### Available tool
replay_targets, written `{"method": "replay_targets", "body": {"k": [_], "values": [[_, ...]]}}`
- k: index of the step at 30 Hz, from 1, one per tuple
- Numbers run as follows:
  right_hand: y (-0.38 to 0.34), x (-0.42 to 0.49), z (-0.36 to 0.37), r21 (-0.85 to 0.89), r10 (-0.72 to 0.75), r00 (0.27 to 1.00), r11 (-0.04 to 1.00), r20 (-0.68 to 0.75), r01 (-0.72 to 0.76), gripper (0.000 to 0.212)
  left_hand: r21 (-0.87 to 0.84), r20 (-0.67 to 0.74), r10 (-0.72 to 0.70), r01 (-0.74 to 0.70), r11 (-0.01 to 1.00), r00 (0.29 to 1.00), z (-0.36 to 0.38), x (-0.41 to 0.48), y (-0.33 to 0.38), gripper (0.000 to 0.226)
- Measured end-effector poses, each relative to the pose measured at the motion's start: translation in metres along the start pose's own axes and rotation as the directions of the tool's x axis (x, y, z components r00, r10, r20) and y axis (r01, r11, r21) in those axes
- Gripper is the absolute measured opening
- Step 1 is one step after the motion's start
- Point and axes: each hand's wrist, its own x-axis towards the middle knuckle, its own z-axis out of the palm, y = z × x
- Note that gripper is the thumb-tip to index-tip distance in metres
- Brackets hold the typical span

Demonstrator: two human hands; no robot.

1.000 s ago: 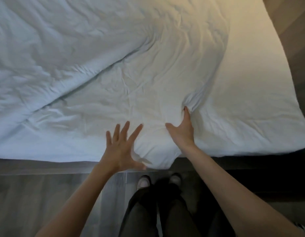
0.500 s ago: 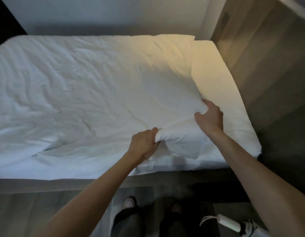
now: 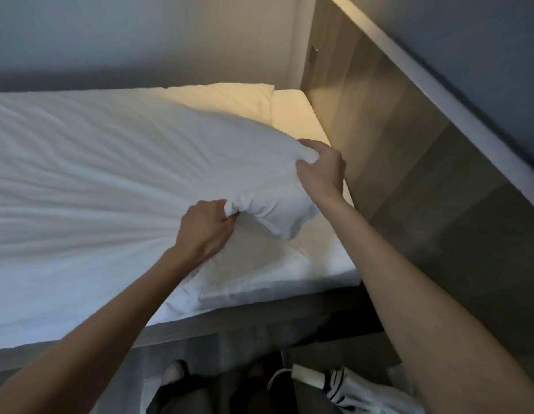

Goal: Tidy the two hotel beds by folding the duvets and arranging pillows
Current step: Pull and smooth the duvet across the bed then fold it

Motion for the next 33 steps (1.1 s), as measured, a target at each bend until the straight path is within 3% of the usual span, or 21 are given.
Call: {"method": "replay_targets", "body": {"k": [5, 9, 15, 18, 20, 22, 26, 29, 33], "values": [[0.017, 0.002, -0.014, -0.01, -0.036, 0.999, 0.999, -0.003, 0.036, 0.04, -0.024, 0.012, 0.051, -0.051, 0.998, 0.999, 0.005, -0.012, 0.012, 0.038], [0.058, -0.001, 0.006, -0.104, 0.063, 0.997, 0.993, 0.033, -0.06, 0.038, -0.052, 0.206, 0.068, -0.058, 0.997, 0.976, 0.037, -0.015, -0.003, 0.034], [0.112, -0.011, 0.056, -0.211, 0.209, 0.976, 0.958, 0.059, -0.192, 0.042, -0.043, 0.525, 0.049, -0.03, 0.999, 0.85, 0.118, -0.019, -0.051, 0.049], [0.136, -0.017, 0.088, -0.308, 0.331, 0.914, 0.917, 0.236, -0.252, 0.061, -0.174, 0.631, 0.058, 0.068, 0.982, 0.773, 0.146, -0.03, -0.087, 0.052], [0.154, -0.036, 0.108, -0.526, 0.425, 0.807, 0.833, 0.41, -0.171, 0.067, -0.193, 0.639, 0.042, 0.107, 0.975, 0.768, 0.152, -0.045, -0.115, 0.057], [0.167, -0.063, 0.13, -0.59, 0.443, 0.739, 0.804, 0.508, -0.076, 0.065, -0.174, 0.624, -0.023, 0.168, 0.97, 0.781, 0.151, -0.059, -0.15, 0.057], [0.169, -0.116, 0.19, -0.573, 0.418, 0.652, 0.819, 0.633, 0.031, 0.058, -0.195, 0.602, -0.23, 0.421, 0.886, 0.764, 0.139, -0.091, -0.234, 0.055], [0.15, -0.146, 0.246, -0.535, 0.341, 0.597, 0.826, 0.726, 0.178, 0.055, -0.213, 0.548, -0.443, 0.631, 0.746, 0.71, 0.126, -0.12, -0.303, 0.054], [0.109, -0.181, 0.328, -0.476, 0.249, 0.543, 0.815, 0.802, 0.33, 0.053, -0.276, 0.466, -0.617, 0.767, 0.579, 0.634, 0.102, -0.152, -0.398, 0.051]]}}
